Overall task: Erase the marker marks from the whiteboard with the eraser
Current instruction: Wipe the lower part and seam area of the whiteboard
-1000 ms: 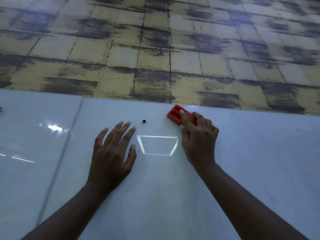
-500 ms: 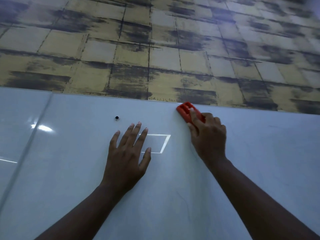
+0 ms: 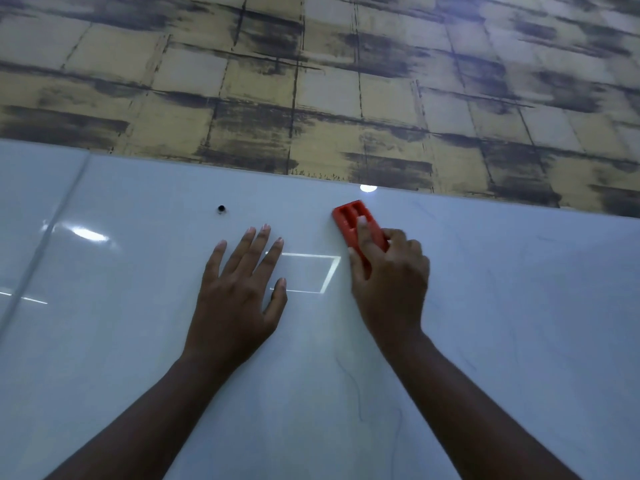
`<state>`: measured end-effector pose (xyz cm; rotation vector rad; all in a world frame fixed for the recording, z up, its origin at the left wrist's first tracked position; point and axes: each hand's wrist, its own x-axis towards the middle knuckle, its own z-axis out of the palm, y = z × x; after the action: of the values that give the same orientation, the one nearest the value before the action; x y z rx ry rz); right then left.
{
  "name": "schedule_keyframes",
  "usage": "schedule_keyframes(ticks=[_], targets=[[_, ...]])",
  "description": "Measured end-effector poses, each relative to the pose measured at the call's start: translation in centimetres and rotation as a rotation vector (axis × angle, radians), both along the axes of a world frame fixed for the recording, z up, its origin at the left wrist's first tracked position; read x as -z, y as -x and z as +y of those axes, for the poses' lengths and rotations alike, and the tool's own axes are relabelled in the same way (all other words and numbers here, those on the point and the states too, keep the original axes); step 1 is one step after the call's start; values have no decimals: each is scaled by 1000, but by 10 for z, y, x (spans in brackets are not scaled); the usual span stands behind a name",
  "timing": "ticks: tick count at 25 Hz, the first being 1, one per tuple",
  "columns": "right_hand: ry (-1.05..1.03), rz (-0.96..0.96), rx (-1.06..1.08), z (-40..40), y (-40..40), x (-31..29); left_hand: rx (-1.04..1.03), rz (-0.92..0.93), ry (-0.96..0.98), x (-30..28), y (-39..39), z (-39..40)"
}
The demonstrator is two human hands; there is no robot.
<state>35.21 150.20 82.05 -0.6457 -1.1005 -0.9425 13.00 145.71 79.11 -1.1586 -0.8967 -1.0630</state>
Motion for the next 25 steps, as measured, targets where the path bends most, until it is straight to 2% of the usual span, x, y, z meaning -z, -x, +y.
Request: schedule_keyframes(ticks=[4, 10, 12, 14, 16, 19, 22, 25], targets=[[-60, -171, -56, -5, 29, 30, 31, 5, 30, 3, 4, 2], [-72, -326, 34, -3, -2, 32, 70, 11, 38, 11, 4, -2], [-42, -275, 49, 0, -22, 22, 75, 19, 41, 15, 6, -3], [14, -113, 18, 7, -47, 16, 78, 29, 37, 19, 7, -2], [97, 57, -42, 11, -69, 25, 76, 30, 34, 21, 7, -2], [170, 196, -79, 12, -74, 46, 83, 32, 18, 25, 6, -2], [194, 234, -120, 4, -45, 51, 81, 15, 22, 32, 5, -2], [147, 97, -85, -10, 1, 68, 77, 7, 35, 38, 3, -2]])
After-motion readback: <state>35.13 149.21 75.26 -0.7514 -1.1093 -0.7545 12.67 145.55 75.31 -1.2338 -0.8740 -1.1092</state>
